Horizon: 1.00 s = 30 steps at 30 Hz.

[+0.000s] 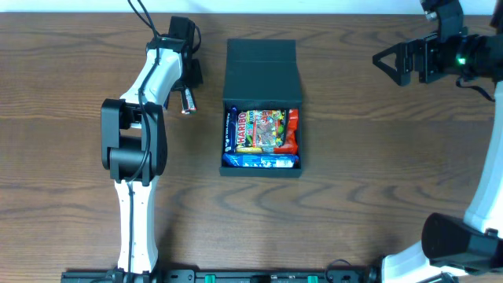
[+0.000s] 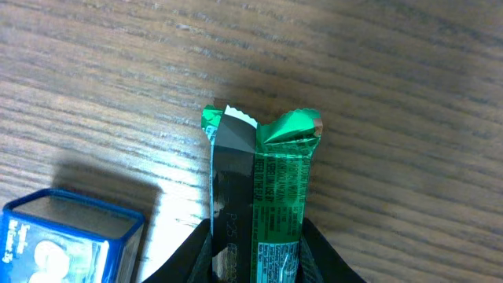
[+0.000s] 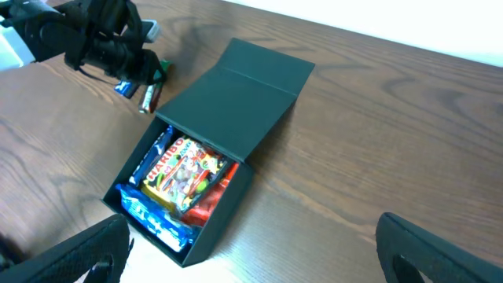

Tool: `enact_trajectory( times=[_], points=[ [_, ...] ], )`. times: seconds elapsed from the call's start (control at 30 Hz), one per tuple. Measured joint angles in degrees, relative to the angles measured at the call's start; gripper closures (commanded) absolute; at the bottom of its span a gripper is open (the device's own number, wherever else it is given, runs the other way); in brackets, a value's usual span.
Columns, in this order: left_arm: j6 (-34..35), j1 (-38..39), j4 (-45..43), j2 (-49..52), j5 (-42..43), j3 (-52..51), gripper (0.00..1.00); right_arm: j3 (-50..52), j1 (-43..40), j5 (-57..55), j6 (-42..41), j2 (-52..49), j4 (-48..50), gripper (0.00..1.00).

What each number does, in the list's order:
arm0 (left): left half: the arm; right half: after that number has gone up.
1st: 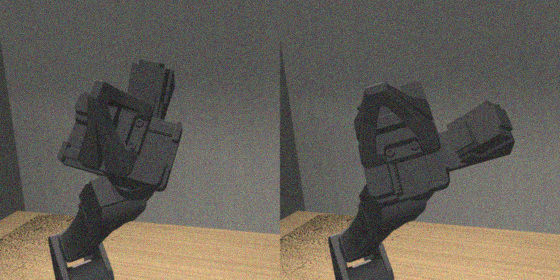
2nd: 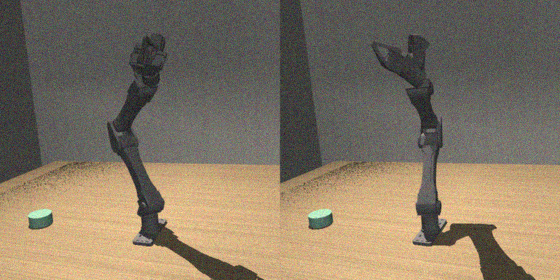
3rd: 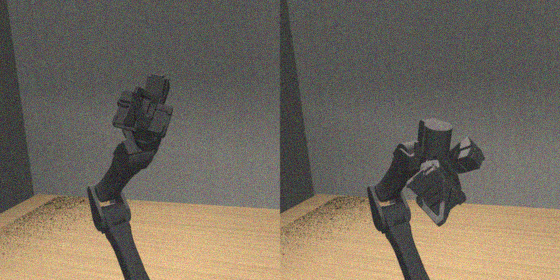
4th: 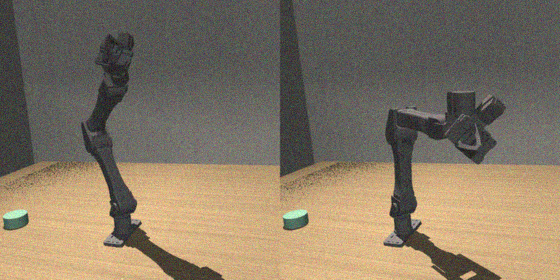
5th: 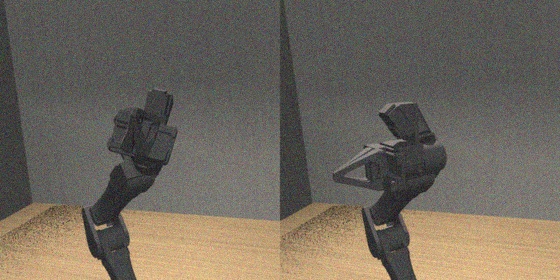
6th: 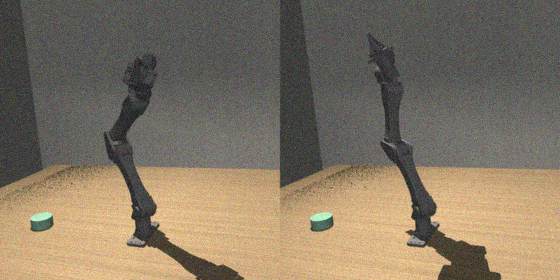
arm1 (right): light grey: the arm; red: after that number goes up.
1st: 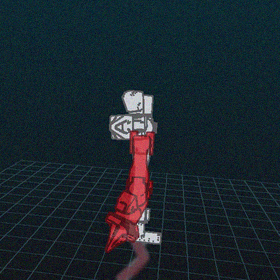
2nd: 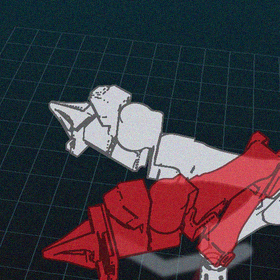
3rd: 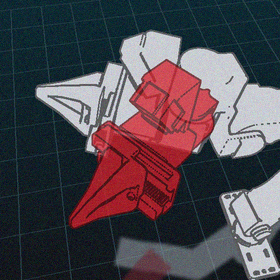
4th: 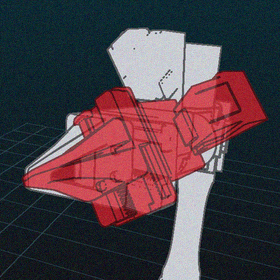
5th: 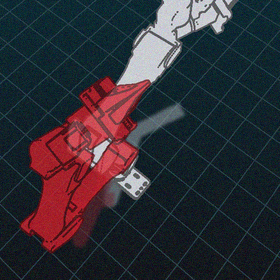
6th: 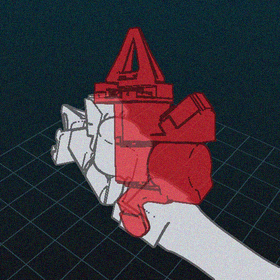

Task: Pack container
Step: 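Grasp the green stick pack with the left gripper, then carry the green stick pack into the box and release it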

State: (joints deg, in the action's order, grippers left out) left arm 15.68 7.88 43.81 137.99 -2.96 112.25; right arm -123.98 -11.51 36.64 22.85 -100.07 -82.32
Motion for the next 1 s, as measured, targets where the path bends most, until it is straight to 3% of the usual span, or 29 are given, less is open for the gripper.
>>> enact_trajectory(
  times=[0.23,0.6,0.73,1.0],
  points=[
    [0.8,0.0,7.5,0.7,0.0,3.7,0.94,0.0,0.0,0.0,0.0,0.0,0.6,0.01],
    [4.0,1.3,28.9,2.0,0.0,29.8,0.94,0.0,0.0,0.0,0.0,0.0,2.1,0.01],
    [6.7,5.1,37.0,1.7,0.0,36.3,0.94,0.0,-0.2,-0.2,0.0,0.0,2.4,0.01],
    [11.5,21.1,46.7,1.0,-0.7,37.0,0.94,0.0,-6.4,-0.2,-1.0,0.4,2.8,0.01]
  ],
)
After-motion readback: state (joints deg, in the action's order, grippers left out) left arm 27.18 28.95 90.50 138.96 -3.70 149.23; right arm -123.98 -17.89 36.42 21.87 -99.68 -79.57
